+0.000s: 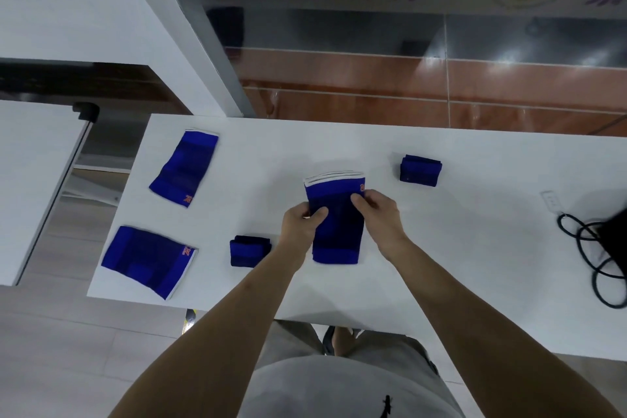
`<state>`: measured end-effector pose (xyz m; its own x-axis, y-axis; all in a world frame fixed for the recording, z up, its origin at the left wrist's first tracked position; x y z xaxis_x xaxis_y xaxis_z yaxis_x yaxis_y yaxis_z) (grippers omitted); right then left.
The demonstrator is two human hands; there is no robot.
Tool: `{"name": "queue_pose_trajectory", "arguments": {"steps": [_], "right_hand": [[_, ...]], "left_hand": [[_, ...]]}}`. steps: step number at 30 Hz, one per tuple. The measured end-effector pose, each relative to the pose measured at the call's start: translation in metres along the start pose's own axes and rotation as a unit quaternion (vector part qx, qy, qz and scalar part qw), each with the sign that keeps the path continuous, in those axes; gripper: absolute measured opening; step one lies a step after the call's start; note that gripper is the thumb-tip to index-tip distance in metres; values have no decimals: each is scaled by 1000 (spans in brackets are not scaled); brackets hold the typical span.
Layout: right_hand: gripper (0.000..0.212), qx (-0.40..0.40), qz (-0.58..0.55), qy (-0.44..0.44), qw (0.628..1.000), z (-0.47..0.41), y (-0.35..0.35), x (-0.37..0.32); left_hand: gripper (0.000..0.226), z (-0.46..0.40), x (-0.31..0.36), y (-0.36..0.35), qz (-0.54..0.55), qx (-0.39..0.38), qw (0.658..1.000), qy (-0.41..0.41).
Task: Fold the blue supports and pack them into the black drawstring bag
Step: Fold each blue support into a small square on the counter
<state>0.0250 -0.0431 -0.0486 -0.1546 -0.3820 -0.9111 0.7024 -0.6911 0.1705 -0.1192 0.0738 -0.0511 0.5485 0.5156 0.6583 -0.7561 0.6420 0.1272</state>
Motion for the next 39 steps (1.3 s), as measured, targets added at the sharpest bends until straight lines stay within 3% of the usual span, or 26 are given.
{"name": "queue_pose_trajectory", "arguments": {"steps": [5, 9, 13, 17, 20, 22, 26, 29, 34, 39], "right_hand": [[17, -21, 30, 135, 990, 4, 23, -39], [16, -40, 107, 253, 961, 13, 33, -54], [29, -96, 188, 341, 916, 24, 29, -36], [32, -186, 283, 271, 901, 32, 23, 13], [20, -225, 291, 205, 907, 39, 20, 36], [19, -225, 267, 166, 922, 37, 20, 47], [27, -179, 174, 76, 965, 27, 20, 61], [11, -131, 136, 27, 982, 16, 18, 65], [12, -61, 159, 0, 985, 3, 14, 67], [18, -40, 208, -31, 977, -8, 12, 76]], "left_hand": [[15, 10, 29, 7, -49, 12, 993, -104], [32, 21, 46, 11, -115, 64, 971, -198], [47, 25, 25, 16, -208, 61, 958, -186], [42, 17, -19, 18, -356, 36, 921, -152], [31, 11, -46, 17, -417, 33, 897, -140], [15, 8, -56, 15, -412, 29, 902, -125], [22, 7, -63, 14, -349, 49, 931, -94], [25, 0, -67, 10, -348, 49, 932, -92], [32, -8, -60, 4, -358, 65, 930, -51], [35, -16, -58, 0, -410, 78, 908, -27]]}}
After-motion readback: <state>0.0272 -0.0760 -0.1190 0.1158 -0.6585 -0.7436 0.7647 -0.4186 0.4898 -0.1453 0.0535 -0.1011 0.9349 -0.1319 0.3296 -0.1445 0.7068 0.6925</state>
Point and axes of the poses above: each hand's wrist, its own z-axis away from the middle knuckle, its own y-axis out of the back of the hand, x = y × z, the point moved 6 cm from there along -z, towards the middle knuckle, and after that the axes turned 9 degrees about y, right-handed, at the moved point
